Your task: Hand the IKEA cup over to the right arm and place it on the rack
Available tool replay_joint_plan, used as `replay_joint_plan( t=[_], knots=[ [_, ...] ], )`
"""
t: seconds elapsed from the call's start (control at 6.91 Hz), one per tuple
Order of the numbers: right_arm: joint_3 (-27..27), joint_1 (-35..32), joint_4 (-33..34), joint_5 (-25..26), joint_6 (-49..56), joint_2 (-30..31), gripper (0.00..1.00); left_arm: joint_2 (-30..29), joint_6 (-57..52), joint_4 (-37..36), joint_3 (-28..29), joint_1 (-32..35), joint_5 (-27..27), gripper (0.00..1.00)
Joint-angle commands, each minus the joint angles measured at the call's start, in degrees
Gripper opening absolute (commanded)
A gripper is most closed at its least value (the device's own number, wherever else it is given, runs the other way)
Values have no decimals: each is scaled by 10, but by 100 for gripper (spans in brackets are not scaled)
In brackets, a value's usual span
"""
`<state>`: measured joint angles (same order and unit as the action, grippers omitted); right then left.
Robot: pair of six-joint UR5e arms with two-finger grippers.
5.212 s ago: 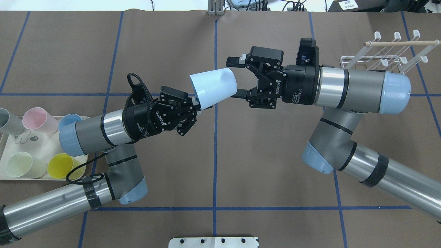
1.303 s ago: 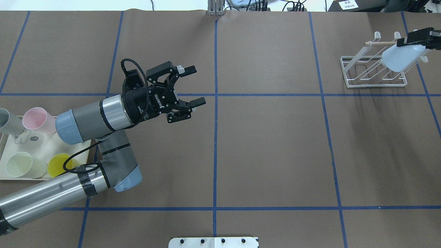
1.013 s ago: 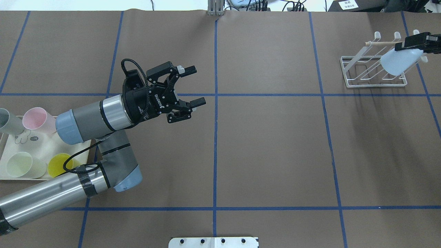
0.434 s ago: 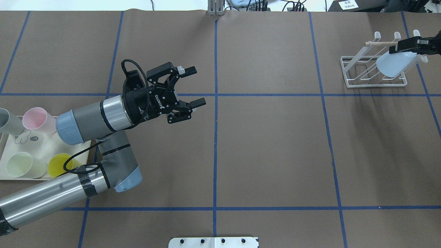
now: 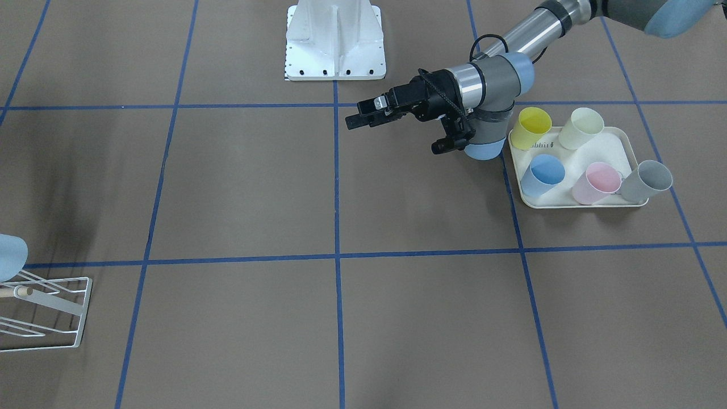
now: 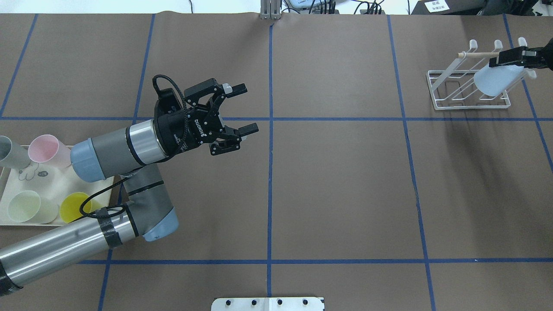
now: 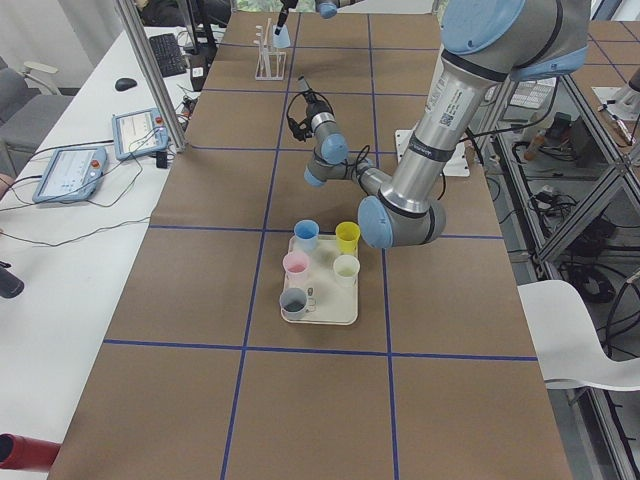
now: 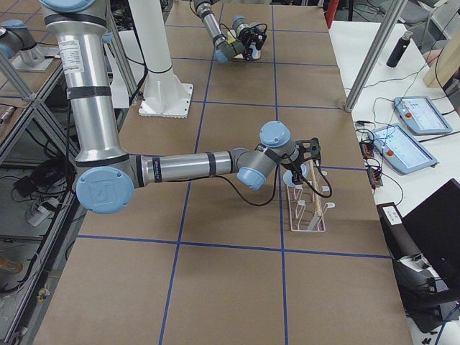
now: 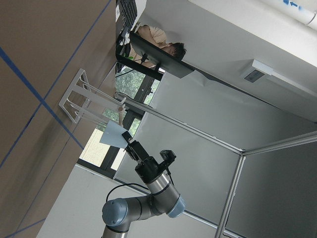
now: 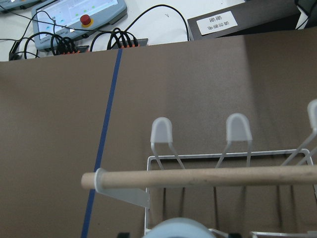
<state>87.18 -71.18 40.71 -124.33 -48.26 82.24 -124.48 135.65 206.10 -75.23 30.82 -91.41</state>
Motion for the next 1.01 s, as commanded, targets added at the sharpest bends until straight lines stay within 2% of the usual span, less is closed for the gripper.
replay_joint_plan(
  t=[0.0, 0.14, 0.29, 0.43, 0.58, 0.87],
  knots=[
    [-6, 23, 0, 3, 0, -2, 0, -1, 0, 0, 0, -1, 0, 99],
    [-6, 25, 1, 4, 0, -2, 8, -1, 0, 0, 0, -1, 0, 99],
    [-23, 30, 1, 11, 0, -17, 23, -1, 0, 0, 0, -1, 0, 99],
    [-52, 31, 0, 18, 0, -35, 81, -2, 0, -1, 0, -1, 0, 99],
    [-54, 31, 0, 21, 0, -38, 100, -4, 0, -7, -1, -1, 0, 99],
    [-50, 31, 0, 16, -1, -37, 100, -3, -23, -24, -4, 14, -2, 99]
  ],
)
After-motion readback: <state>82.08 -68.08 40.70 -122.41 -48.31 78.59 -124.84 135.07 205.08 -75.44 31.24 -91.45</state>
